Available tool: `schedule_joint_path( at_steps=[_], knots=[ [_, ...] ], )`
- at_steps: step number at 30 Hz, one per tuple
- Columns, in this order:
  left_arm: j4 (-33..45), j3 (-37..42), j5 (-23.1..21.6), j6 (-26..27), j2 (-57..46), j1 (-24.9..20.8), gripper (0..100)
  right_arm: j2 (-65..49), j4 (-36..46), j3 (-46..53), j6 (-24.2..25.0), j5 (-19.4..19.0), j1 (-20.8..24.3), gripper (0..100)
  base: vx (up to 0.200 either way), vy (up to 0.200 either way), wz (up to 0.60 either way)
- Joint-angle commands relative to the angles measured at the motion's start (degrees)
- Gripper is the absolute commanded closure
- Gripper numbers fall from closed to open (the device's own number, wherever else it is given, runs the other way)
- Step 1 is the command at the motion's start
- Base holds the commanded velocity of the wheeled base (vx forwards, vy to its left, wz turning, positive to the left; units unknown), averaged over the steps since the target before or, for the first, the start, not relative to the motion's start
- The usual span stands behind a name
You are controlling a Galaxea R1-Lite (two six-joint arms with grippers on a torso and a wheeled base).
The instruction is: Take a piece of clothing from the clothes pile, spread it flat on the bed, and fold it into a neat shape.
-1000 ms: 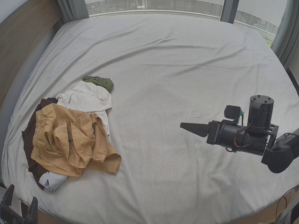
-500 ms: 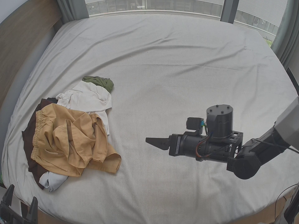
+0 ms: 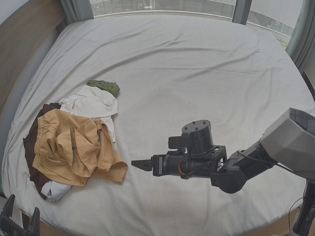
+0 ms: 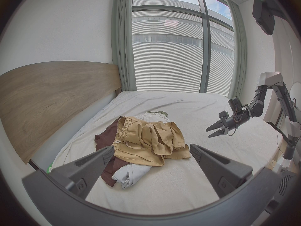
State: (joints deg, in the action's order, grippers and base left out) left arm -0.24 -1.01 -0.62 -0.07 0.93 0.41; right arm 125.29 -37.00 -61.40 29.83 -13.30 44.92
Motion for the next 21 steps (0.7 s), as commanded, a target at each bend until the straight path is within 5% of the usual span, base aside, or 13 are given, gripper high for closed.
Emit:
schedule_joint_path(
  at_steps=[1,21],
  knots=[
    [-0.02,1.01,0.01,-0.01,-0.93,0.02,0,4.61,1.40,-3.72,0.93,0.56,1.92,0,0.000,0.000,0.00],
    [-0.02,1.01,0.01,-0.01,-0.93,0.02,0,14.19,11.69,-18.93,8.67,3.19,5.18,0,0.000,0.000,0.00]
  ],
)
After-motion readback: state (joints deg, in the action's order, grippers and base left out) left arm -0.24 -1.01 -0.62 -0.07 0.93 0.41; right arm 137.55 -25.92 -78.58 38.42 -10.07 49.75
